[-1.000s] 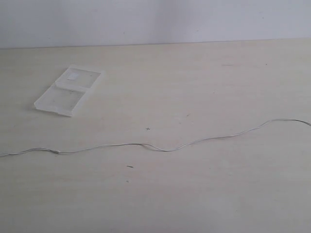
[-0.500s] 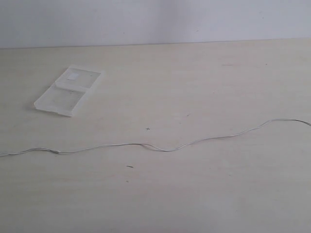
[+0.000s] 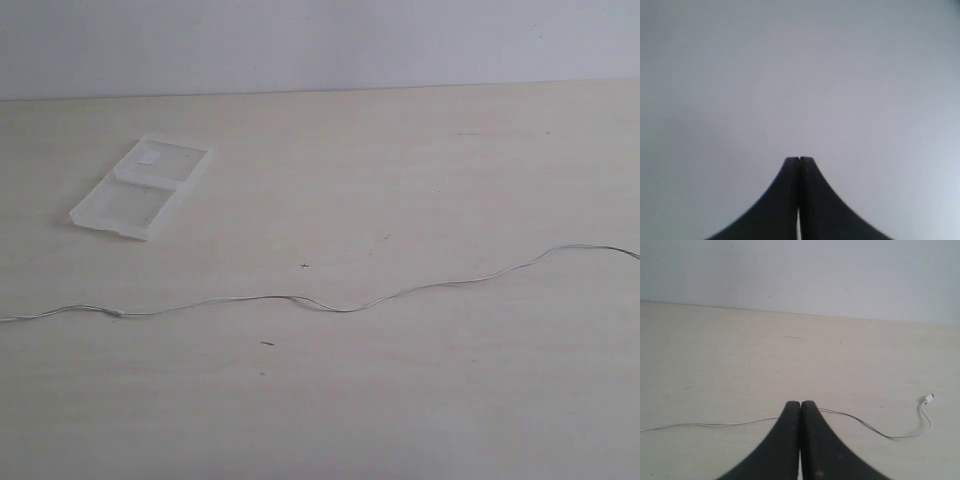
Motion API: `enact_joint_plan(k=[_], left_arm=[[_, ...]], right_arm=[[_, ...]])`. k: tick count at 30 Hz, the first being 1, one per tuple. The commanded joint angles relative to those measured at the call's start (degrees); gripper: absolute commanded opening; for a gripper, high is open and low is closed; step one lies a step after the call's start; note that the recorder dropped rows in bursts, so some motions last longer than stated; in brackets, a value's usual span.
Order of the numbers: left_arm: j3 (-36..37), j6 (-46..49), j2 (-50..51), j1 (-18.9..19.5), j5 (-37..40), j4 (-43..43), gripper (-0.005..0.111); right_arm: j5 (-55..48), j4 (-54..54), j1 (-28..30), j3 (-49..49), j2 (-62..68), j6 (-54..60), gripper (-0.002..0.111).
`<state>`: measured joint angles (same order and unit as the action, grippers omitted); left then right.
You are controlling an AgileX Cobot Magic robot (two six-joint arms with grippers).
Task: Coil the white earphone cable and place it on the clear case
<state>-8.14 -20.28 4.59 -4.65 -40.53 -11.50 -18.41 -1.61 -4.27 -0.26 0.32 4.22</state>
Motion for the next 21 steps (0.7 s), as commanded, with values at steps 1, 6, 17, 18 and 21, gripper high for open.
enact_joint_plan(k=[1, 6, 17, 18, 21], left_arm=[[-10.28, 7.9, 13.05, 0.08, 4.16, -0.81, 0.0], [-21.1, 15.55, 34.97, 0.08, 22.55, 5.56, 0.0], [-54.17, 31.1, 80.07, -8.41, 79.56, 6.52, 0.0], [-57.16, 34.47, 83.2, -9.77, 82.72, 4.94, 0.0], [-65.26, 44.08, 91.57, -13.63, 91.15, 0.41, 0.0]], right_arm=[[0.48, 0.0, 0.28, 0.26, -0.32, 0.15, 0.0], [0.48, 0.0, 0.28, 0.26, -0.32, 0.15, 0.0], [0.48, 0.0, 0.28, 0.26, -0.32, 0.15, 0.0], [0.48, 0.0, 0.28, 0.26, -0.32, 0.15, 0.0], [0.48, 0.0, 0.28, 0.26, -0.32, 0.15, 0.0]])
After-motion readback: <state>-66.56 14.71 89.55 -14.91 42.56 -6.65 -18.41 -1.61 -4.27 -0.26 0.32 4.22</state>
